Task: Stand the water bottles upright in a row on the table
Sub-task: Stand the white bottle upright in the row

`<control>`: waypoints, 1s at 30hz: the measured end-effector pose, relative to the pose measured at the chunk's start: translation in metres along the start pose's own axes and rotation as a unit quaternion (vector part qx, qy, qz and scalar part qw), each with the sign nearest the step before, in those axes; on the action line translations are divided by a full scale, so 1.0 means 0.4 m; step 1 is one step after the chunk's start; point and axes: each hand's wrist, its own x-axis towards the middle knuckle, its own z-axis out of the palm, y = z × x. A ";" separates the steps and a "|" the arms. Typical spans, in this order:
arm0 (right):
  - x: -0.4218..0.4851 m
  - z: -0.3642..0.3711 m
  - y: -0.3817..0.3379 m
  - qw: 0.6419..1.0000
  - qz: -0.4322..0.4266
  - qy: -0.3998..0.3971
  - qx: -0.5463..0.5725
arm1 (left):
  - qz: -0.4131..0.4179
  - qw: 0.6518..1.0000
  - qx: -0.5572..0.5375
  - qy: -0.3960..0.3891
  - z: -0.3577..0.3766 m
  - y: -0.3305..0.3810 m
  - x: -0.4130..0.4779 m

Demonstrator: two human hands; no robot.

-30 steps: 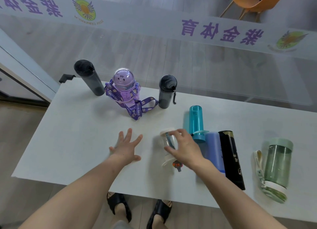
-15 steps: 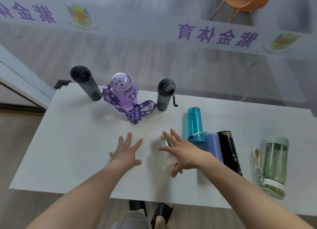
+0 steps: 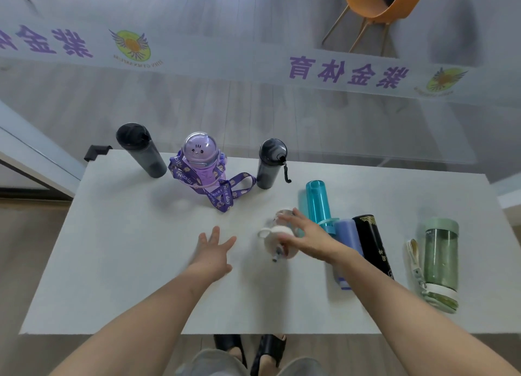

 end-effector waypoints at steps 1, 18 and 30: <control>0.002 -0.002 -0.013 0.998 0.016 0.021 0.061 | 0.004 1.000 -0.008 -0.002 -0.003 -0.005 -0.001; 0.017 0.011 -0.051 0.954 0.095 0.218 0.183 | 0.007 1.000 -0.023 -0.002 0.006 -0.013 0.008; -0.030 -0.054 -0.064 0.954 0.007 0.288 0.082 | 0.014 0.987 -0.146 0.066 0.002 0.074 -0.018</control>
